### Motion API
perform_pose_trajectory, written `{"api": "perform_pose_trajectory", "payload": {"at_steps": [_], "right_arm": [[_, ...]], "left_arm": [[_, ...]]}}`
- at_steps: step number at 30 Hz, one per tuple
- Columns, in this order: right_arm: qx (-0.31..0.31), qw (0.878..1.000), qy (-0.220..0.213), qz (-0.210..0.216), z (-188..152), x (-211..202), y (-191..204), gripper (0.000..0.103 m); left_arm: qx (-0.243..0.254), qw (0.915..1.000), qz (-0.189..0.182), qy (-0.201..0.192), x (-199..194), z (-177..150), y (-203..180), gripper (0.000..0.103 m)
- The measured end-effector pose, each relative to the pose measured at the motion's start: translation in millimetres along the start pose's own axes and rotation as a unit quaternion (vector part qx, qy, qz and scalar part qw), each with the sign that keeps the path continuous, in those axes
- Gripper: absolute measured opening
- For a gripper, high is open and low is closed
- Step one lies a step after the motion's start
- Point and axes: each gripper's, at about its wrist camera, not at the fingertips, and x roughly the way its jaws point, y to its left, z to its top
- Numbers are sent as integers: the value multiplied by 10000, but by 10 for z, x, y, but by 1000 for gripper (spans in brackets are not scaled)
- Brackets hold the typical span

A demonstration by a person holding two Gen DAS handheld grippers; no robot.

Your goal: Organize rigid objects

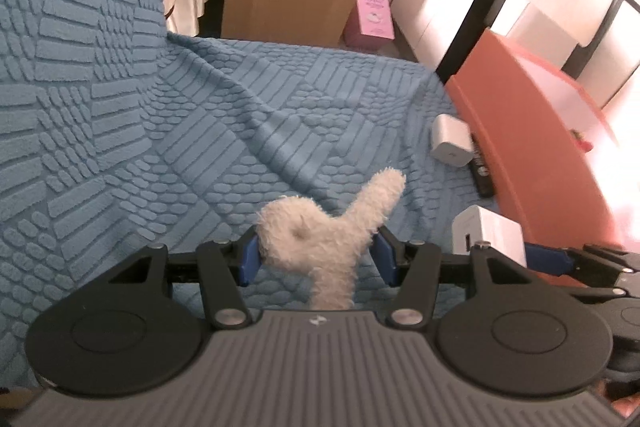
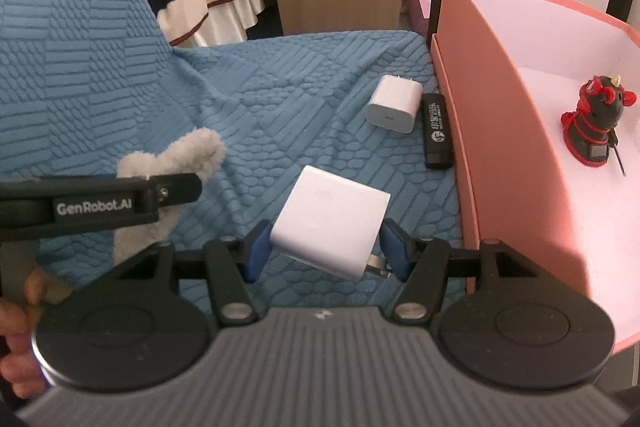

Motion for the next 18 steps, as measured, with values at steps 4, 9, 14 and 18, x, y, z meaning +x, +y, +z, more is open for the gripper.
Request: {"api": "perform_pose_trajectory", "payload": {"at_steps": [4,9,14,18], "right_arm": [[37,9999,-147,21,97,-174,3,61],[209,9992,-352,-2,249,-397,-68,61],[221,9981,-578,-20,429,-678,-199,62],[187,9969,-764,-76,571,-898,-330,62]], "left_arm": [[-93,10000,-4,-3,-134,80,-81,61],[-98,9999,-32,-15,-273,267,-256,61],[-113,9996,-229,-106,-474,475,-435,61],[-22,9994,-298,-198,-633,682,-600,61]]}}
